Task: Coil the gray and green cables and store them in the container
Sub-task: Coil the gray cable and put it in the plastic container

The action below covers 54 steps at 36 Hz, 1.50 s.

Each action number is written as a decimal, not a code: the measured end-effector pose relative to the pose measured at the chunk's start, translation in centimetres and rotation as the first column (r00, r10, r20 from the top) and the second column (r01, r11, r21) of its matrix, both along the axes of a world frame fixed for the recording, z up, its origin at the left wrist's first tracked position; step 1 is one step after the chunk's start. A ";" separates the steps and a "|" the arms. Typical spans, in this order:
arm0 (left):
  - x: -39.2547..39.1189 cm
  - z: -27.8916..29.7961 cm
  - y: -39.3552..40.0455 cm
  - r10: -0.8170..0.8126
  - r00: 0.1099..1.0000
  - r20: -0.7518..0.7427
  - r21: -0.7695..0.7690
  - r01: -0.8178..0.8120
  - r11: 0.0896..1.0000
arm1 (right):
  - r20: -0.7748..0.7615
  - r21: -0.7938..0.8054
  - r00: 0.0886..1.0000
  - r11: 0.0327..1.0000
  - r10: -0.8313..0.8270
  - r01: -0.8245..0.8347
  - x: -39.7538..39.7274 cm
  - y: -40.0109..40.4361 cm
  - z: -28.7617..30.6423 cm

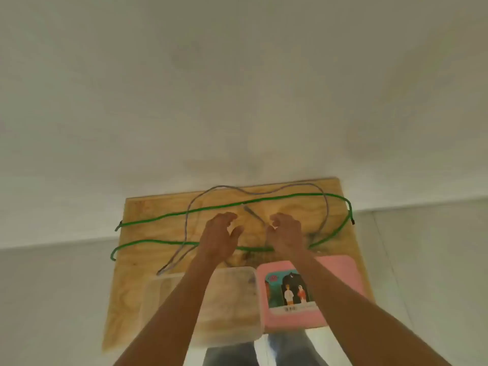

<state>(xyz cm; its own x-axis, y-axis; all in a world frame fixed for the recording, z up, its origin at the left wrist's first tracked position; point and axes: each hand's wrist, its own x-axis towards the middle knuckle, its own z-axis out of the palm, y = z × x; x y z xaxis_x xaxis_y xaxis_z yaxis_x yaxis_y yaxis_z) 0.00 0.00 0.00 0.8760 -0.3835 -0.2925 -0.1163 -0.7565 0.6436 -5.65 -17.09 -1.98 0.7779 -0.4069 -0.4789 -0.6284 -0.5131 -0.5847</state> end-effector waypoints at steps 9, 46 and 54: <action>1.7 -3.2 -2.7 -0.079 0.971 -0.226 0.024 0.087 0.996 | -0.118 0.048 0.963 0.967 -0.243 0.250 1.4 1.2 -2.9; -3.6 24.7 0.4 0.026 0.933 0.359 -0.198 0.049 0.979 | 0.690 -0.181 0.577 0.876 0.437 -0.448 -2.3 -0.5 23.7; -7.4 25.5 -0.4 0.433 0.686 0.585 -0.331 -0.285 0.900 | 0.828 0.189 0.555 0.971 -0.078 -0.145 -4.0 3.9 24.9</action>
